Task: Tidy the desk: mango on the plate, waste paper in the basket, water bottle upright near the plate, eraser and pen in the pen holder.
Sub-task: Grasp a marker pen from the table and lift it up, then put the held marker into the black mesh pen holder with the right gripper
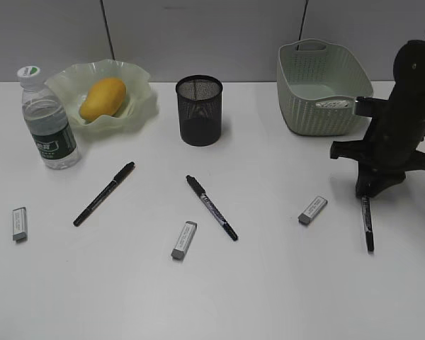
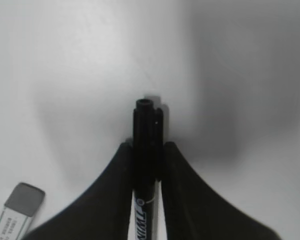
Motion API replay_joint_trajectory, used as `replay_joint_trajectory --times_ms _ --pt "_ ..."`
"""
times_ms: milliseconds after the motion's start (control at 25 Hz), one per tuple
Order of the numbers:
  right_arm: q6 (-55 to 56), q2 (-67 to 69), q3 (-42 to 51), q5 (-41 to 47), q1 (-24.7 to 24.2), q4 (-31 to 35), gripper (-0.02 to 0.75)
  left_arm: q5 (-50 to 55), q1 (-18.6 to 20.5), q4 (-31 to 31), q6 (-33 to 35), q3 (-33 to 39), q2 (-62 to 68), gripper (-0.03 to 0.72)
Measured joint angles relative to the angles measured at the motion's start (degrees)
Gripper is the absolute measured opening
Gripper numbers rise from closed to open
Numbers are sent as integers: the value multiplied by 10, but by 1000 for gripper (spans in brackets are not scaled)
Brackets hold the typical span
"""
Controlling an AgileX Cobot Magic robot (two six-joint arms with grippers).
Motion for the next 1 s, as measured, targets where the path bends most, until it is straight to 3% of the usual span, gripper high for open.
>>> replay_joint_trajectory --times_ms 200,520,720,1000 --pt "-98 -18 -45 26 22 57 145 0 0 0 0 0 0 477" --pt "-170 -41 -199 3 117 107 145 0 0 0 0 0 0 477" --pt "-188 -43 -277 -132 159 108 143 0 0 0 0 0 0 477" --pt "-206 -31 -283 -341 193 108 143 0 0 0 0 0 0 477"
